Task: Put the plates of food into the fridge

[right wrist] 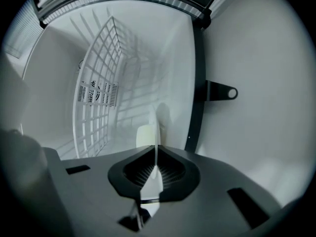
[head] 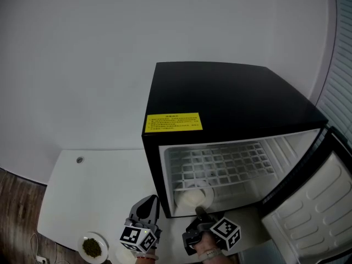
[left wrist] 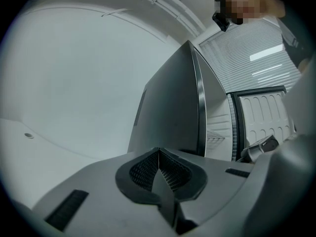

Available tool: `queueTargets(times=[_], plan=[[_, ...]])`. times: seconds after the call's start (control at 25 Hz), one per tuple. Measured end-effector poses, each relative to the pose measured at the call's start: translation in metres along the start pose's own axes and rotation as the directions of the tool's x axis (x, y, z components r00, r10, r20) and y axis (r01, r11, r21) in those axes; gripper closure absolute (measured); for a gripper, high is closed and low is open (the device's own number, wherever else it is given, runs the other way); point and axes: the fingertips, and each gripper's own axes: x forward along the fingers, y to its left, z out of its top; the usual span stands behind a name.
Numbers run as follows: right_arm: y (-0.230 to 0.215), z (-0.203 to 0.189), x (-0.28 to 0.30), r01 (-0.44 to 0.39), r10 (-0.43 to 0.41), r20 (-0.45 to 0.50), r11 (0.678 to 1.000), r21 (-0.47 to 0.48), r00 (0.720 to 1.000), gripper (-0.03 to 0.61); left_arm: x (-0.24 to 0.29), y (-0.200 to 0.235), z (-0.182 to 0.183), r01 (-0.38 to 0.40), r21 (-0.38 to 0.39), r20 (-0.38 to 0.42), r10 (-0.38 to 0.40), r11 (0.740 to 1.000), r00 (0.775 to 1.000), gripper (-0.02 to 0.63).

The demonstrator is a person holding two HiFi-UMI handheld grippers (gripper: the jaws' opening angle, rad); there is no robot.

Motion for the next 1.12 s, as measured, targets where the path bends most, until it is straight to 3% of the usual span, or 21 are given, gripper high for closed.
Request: queueTargets(times=[0.28,0.64,0.8,1.12], plan=[[-0.001,0.003,0.008,0.045,-0.045,0.003,0.999,-0.005,0.999,0.561,0.000,-0.001,0.006,-0.016,0.005,-0.004,0.016,1.000,1.000,0.604],[-0.002,0.006,0.016,0.140,-0.142,0.002,0.972,-0.187,0.990,0.558,0.001,0.001,0.003,-0.013,0.010,0.002,0.013,1.000,1.000,0.604],[0.002,0.010,0.019,0.178,-0.186,0.004,0.931,-0.318,0.983,0.546,0.003,-0.001,0.002,-0.010,0.012,-0.003,0.010,1.000,1.000,0.604],[0.005,0.017,0.023,0.216,-0.250,0.010,0.815,-0.537,0.968,0.515,0.005,-0.002,0.001,-0.007,0.011,-0.003,0.007,1.000,1.000,0.604]])
